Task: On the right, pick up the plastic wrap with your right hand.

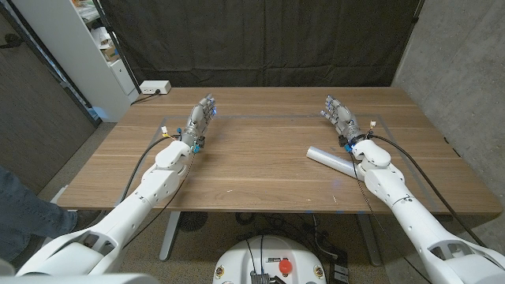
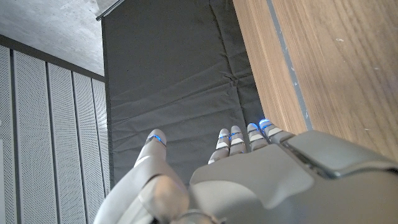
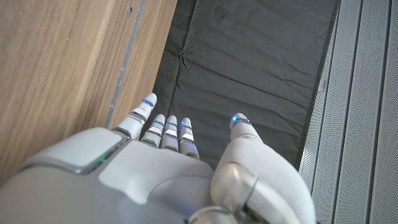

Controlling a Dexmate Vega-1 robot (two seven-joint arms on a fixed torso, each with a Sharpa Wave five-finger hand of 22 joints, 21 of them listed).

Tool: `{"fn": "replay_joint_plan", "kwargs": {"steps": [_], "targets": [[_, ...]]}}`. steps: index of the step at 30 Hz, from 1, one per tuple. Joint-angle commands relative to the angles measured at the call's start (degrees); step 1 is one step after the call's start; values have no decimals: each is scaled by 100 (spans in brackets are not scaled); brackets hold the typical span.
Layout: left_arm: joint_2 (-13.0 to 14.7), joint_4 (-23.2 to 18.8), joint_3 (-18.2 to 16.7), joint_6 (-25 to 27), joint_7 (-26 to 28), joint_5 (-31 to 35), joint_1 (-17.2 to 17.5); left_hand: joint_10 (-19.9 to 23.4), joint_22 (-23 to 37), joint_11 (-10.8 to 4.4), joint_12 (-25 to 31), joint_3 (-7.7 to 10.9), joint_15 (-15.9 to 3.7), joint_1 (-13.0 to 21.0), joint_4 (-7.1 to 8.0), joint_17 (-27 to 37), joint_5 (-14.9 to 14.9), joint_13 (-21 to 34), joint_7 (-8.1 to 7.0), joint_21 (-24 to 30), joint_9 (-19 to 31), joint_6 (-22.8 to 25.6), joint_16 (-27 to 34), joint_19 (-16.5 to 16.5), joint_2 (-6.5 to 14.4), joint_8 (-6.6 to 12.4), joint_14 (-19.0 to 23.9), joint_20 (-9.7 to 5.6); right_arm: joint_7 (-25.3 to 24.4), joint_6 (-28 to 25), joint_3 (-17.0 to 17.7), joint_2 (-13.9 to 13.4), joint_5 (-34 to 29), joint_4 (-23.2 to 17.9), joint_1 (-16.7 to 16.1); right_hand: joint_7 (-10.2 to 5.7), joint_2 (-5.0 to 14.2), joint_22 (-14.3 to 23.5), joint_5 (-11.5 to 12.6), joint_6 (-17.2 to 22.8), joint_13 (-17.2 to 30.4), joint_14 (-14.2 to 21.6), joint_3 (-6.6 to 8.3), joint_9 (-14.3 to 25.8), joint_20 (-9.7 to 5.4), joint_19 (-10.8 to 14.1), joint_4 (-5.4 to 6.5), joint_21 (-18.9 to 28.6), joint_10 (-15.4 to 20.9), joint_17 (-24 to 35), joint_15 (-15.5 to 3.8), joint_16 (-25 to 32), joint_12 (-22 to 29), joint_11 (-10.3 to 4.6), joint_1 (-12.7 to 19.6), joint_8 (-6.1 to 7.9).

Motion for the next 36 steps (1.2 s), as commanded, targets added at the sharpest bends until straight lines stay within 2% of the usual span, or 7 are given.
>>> {"fn": "replay_joint_plan", "kwargs": {"steps": [1,10,18,22,36], "targets": [[-110,214,45,-49,-131,37,-163,11,20,12,17,40,32,52,0,8,38,28,59,23,19,-1,13,-42,6,18,11,8,67,-31,274,118,-286,-246,-152,-6,4,23,40,79,21,48,20,12,0,51,-48,37,59,-3,-15,25,59,7,55,45],[-77,152,42,4,-139,48,-158,6,20,22,15,40,35,57,-2,8,37,28,59,20,19,-4,12,-52,15,15,9,18,105,59,274,33,-393,-422,-259,-23,12,23,41,106,21,86,15,13,0,59,-66,38,79,-13,-35,38,65,-8,69,52],[-30,49,27,31,-193,11,-92,4,21,16,14,40,33,63,-3,8,35,28,54,17,19,-3,11,-62,25,15,6,36,36,-9,322,-101,-388,-763,-480,-27,21,23,42,128,21,108,12,14,-8,70,-81,41,103,-21,-41,45,71,-21,81,56],[31,-118,30,167,-69,45,-34,4,21,15,14,41,31,65,-4,8,35,28,51,13,19,-1,11,-72,29,15,8,42,99,4,350,-207,-358,-835,-567,-35,25,23,42,145,21,134,7,15,-14,94,-87,48,119,-24,-56,54,75,-25,83,61],[88,-258,40,255,-55,42,55,13,22,13,17,42,39,72,-5,9,31,29,47,15,19,2,14,-75,48,14,17,54,82,96,422,-404,-310,-1098,-845,-41,26,23,43,179,22,203,-9,16,-11,130,-103,56,135,-33,-61,77,75,-35,85,66]]}}
